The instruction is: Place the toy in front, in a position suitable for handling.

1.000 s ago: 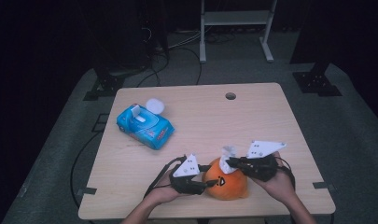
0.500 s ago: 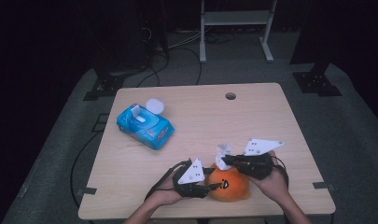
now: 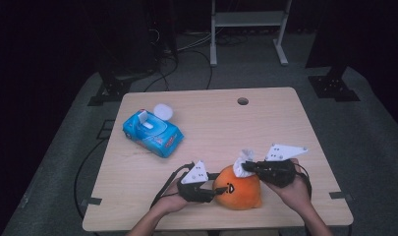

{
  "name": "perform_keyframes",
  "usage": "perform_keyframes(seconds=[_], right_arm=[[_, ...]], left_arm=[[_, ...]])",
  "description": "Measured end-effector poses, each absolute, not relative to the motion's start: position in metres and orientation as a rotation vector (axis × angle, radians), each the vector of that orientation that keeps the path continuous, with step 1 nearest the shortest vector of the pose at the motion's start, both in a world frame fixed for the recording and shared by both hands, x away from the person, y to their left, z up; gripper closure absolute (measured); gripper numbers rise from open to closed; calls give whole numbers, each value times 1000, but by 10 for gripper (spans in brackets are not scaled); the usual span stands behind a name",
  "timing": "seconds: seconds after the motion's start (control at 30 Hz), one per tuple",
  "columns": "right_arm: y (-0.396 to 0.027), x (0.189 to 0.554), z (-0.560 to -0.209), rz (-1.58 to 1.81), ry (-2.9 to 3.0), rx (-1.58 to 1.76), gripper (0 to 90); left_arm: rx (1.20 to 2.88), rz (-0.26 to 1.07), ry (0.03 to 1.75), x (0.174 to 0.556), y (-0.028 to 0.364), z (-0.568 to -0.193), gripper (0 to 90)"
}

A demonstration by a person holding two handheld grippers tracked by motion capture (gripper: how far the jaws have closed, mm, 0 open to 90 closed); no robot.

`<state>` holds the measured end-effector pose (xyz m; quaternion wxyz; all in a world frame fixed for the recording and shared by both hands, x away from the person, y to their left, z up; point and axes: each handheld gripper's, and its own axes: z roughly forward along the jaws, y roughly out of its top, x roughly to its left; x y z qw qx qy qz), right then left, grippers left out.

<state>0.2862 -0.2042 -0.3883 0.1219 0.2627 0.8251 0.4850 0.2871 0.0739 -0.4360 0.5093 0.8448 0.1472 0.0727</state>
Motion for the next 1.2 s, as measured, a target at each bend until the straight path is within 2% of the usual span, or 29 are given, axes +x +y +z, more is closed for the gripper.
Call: perform_keyframes(seconds=[0.13, 0.27, 0.33, 0.43, 0.47, 0.57, 0.73, 0.83, 1.03, 1.2], right_arm=[[-186, 270, -397, 1310, 2490, 671, 880], [-193, 282, -403, 1292, 2468, 721, 880], [-199, 287, -404, 1299, 2449, 751, 880], [-202, 291, -407, 1302, 2438, 780, 879], [-201, 293, -409, 1295, 2433, 792, 879], [-199, 292, -406, 1289, 2406, 798, 879], [-187, 273, -387, 1360, 2381, 700, 883], [-168, 263, -393, 1271, 2458, 602, 883], [-180, 264, -393, 1215, 2457, 617, 883], [-165, 258, -394, 1275, 2489, 550, 881]], left_arm=[[2015, 150, 391, 291, 78, -438, 509], [1979, 116, 371, 292, 78, -437, 350], [1979, 109, 363, 292, 78, -438, 304], [1997, 148, 354, 292, 71, -443, 346], [1994, 189, 353, 292, 68, -443, 452], [1990, 203, 366, 291, 68, -442, 546], [1946, 173, 422, 292, 68, -439, 570], [1928, 134, 461, 297, 76, -442, 588], [1905, 116, 487, 300, 78, -443, 598], [1894, 112, 502, 302, 80, -442, 599]])
